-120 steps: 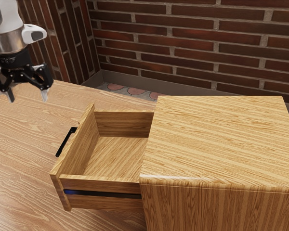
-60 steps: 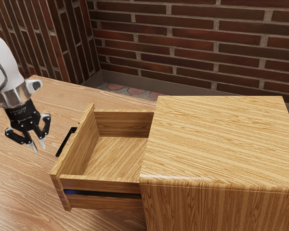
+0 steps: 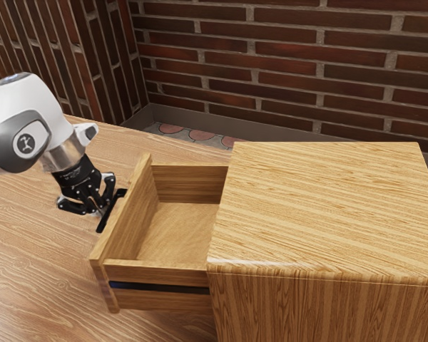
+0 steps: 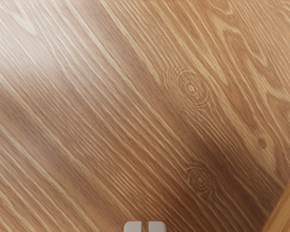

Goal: Push the drawer handle with one arm to close the drawer

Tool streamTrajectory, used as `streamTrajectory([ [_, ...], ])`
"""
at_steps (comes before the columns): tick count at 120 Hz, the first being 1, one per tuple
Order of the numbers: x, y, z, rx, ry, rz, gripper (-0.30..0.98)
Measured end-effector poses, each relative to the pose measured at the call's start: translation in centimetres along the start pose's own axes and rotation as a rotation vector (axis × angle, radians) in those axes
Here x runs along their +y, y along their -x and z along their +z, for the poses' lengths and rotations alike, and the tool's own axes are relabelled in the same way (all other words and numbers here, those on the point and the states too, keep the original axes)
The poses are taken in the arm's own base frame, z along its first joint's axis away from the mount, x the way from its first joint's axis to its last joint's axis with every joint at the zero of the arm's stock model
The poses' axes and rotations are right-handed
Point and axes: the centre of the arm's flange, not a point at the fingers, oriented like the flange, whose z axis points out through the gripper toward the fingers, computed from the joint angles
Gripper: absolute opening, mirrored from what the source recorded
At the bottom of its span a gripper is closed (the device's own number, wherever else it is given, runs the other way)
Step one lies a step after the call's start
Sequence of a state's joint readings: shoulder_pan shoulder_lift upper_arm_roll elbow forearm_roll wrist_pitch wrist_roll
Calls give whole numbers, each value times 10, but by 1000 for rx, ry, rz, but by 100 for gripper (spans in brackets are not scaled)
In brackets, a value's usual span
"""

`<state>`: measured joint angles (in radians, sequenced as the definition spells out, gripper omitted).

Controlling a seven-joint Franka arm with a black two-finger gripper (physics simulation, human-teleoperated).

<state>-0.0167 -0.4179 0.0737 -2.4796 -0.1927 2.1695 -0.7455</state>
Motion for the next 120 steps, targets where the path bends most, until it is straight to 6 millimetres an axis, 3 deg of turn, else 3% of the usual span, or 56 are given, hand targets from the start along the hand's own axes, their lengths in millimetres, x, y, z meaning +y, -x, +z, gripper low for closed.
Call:
streamTrajectory([
  [97, 79, 14, 26, 39, 29, 97, -10],
  [120, 95, 27, 35, 40, 30, 132, -10],
])
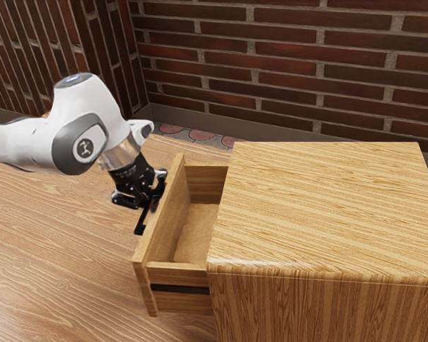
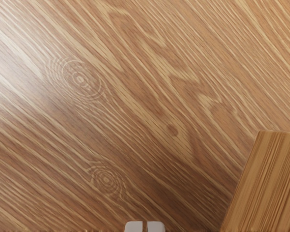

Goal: Push the drawer handle with one arm to close the drawer

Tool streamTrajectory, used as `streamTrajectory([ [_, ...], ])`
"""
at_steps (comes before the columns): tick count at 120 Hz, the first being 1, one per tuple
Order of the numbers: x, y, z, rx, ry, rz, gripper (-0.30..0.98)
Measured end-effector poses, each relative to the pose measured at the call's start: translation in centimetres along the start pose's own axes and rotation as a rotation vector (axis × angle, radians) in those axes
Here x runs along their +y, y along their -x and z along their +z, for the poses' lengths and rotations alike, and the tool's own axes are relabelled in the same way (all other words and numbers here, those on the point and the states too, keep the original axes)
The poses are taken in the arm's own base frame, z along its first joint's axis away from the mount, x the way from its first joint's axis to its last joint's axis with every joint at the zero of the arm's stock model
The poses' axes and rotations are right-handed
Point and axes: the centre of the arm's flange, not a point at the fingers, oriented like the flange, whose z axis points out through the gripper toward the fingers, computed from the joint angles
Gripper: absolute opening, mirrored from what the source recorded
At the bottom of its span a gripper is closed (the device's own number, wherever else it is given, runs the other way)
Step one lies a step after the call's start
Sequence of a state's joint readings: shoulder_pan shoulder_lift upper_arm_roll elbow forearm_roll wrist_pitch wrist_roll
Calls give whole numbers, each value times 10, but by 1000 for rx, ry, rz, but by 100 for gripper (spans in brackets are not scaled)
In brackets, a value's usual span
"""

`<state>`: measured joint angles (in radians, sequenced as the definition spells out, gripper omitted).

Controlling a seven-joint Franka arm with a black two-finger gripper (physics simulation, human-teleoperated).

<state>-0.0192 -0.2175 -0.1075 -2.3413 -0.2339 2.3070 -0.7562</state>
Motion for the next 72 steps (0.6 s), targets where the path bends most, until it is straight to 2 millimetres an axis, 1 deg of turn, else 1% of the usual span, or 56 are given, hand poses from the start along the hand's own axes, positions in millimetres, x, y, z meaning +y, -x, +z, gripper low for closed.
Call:
streamTrajectory([
  [35, 34, 1, 10, -3, 18, 41, -10],
  [72, 67, 16, 27, -17, 29, 96, -10],
])
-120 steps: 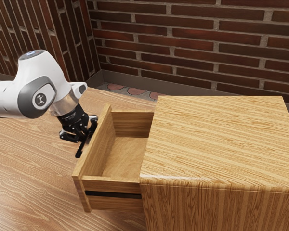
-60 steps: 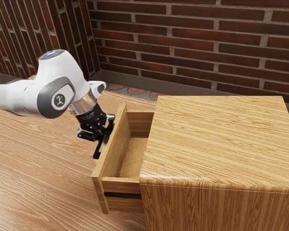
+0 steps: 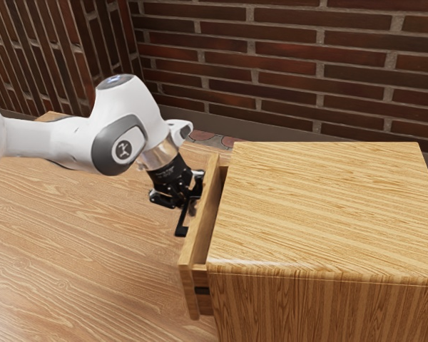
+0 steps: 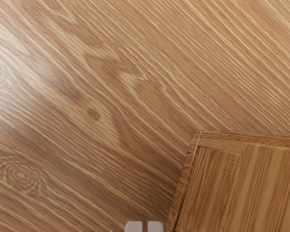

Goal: Push the drawer handle with one arm to close the drawer

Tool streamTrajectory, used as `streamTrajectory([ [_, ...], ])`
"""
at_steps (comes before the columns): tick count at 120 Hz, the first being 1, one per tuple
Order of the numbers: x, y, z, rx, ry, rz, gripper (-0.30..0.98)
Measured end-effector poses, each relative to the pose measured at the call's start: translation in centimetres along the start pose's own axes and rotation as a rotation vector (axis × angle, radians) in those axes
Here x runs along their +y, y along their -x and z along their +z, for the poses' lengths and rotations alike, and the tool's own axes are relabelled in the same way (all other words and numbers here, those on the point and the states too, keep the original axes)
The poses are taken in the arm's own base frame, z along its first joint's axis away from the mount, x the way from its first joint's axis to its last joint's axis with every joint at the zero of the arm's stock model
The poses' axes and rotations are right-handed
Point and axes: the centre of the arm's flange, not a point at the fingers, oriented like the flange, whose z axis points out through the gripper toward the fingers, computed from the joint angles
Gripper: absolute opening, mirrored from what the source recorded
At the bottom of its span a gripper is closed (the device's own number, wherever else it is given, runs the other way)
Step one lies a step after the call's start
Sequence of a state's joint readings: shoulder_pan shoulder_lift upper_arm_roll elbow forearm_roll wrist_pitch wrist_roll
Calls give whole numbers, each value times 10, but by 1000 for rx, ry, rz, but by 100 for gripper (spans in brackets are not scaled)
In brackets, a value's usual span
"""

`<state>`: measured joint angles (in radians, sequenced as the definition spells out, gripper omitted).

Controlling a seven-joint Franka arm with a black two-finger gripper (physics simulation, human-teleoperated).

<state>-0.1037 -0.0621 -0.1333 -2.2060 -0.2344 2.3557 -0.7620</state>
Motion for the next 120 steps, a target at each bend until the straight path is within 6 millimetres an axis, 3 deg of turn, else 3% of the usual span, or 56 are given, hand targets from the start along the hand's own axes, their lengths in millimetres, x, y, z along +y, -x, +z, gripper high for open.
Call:
streamTrajectory([
  [41, 40, -3, 17, -8, 21, 41, -10],
  [66, 47, 0, 16, -5, 27, 56, -10],
  [82, 43, 5, -13, 28, 59, 55, -10],
  [95, 18, 8, -71, 88, 101, 25, -10],
  [109, -10, -11, -146, 110, 97, -50, 16],
  [120, -23, -9, -153, 74, -24, -55, 34],
])
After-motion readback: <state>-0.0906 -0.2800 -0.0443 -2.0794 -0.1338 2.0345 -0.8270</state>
